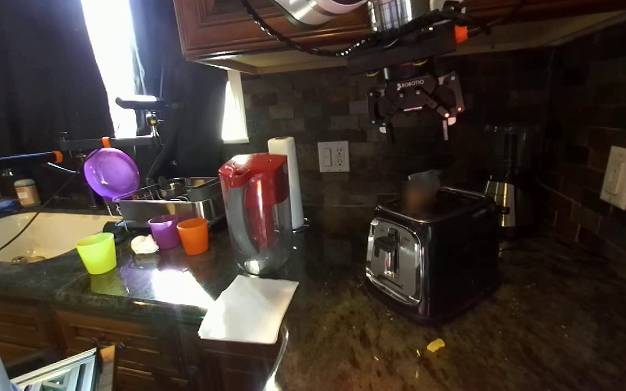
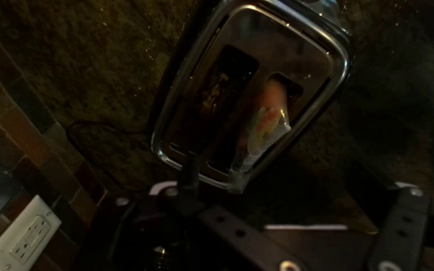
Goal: Put the packet inside the toaster
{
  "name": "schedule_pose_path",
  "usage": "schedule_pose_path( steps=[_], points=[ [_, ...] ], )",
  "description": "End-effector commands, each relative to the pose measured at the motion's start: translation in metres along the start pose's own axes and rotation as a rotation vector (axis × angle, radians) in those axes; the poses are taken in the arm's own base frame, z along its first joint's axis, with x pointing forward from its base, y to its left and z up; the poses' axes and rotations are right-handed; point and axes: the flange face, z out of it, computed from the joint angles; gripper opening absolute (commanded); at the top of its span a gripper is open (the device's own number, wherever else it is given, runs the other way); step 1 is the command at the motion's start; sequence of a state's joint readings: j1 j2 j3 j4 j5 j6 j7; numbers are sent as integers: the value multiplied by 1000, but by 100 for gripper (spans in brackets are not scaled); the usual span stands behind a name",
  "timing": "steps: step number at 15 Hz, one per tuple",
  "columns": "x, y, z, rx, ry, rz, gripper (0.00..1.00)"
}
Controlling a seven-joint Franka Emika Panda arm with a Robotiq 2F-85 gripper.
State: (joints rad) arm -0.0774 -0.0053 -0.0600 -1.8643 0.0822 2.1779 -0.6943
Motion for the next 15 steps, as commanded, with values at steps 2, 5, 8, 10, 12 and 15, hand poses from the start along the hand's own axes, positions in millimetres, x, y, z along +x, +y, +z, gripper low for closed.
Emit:
schedule_pose_path(
  steps=[2,5,8,10,12,15],
  points=[
    [-44,-15,-29,-66,71,96,100],
    [-65,-20,-42,-90,110,153,100],
    [-84,-29,-54,-110,131,194,100],
    [-95,-36,-60,-118,136,214,100],
    [-103,-42,-65,-128,135,233,100],
    [-113,-49,-72,-153,121,265,100]
  ],
)
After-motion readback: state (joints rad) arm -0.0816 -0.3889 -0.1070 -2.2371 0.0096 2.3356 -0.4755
